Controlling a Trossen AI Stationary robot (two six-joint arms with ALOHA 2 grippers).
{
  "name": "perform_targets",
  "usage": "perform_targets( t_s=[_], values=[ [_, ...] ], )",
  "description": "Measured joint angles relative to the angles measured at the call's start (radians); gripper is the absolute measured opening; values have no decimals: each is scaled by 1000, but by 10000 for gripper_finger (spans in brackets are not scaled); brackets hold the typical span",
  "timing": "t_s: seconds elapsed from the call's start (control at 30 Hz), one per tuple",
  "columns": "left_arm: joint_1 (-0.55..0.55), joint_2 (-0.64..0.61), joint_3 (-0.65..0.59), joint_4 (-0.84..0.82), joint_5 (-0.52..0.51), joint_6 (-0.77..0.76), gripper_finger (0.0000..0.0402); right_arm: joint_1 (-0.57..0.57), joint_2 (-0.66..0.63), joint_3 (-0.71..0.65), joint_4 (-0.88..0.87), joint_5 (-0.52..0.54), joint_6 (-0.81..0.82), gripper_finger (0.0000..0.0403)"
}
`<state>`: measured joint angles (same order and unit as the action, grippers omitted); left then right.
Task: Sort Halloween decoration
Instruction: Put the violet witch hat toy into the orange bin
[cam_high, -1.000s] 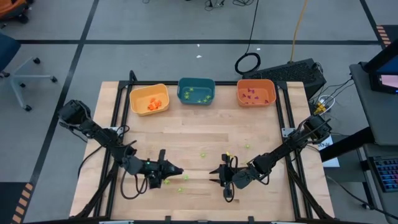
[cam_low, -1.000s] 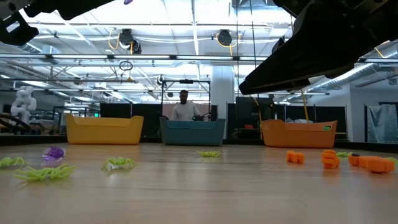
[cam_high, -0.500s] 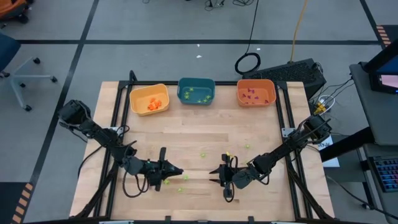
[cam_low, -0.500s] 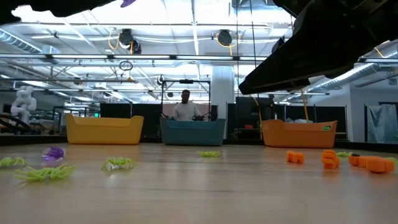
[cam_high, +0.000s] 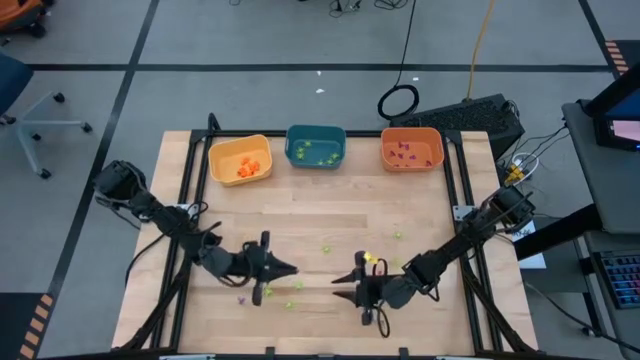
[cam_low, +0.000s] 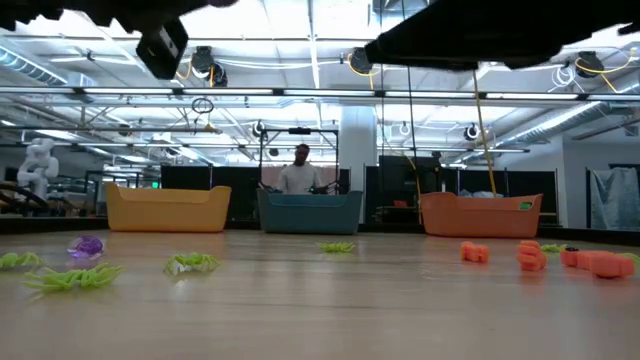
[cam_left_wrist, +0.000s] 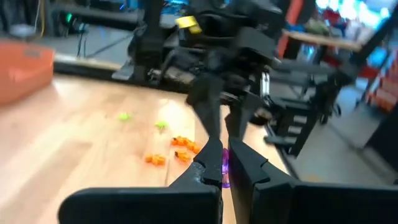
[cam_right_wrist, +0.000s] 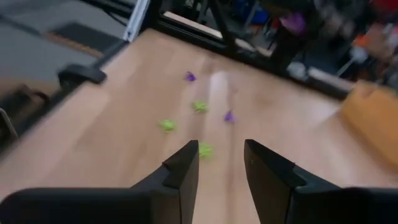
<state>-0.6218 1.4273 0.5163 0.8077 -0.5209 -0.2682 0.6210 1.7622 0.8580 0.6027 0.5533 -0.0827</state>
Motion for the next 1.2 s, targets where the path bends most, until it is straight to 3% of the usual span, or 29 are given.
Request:
perform_targets(
  t_s=[0.23,0.4,0.53,0.67,0.93,1.2],
  values=[
    [88,14,2,-1,-9,-168,6,4,0,74,-40,90,-406,116],
    [141,54,2,87,-9,-197,6,1,1,116,-88,170,-566,152],
    [166,93,2,215,8,-153,6,-12,0,136,-78,293,-541,202],
    [186,119,2,269,78,-73,6,-34,0,142,19,420,-297,246],
    [180,136,2,286,169,127,6,-141,0,143,21,67,67,267],
    [168,137,2,311,177,254,6,-167,0,142,22,18,104,258]
  ],
)
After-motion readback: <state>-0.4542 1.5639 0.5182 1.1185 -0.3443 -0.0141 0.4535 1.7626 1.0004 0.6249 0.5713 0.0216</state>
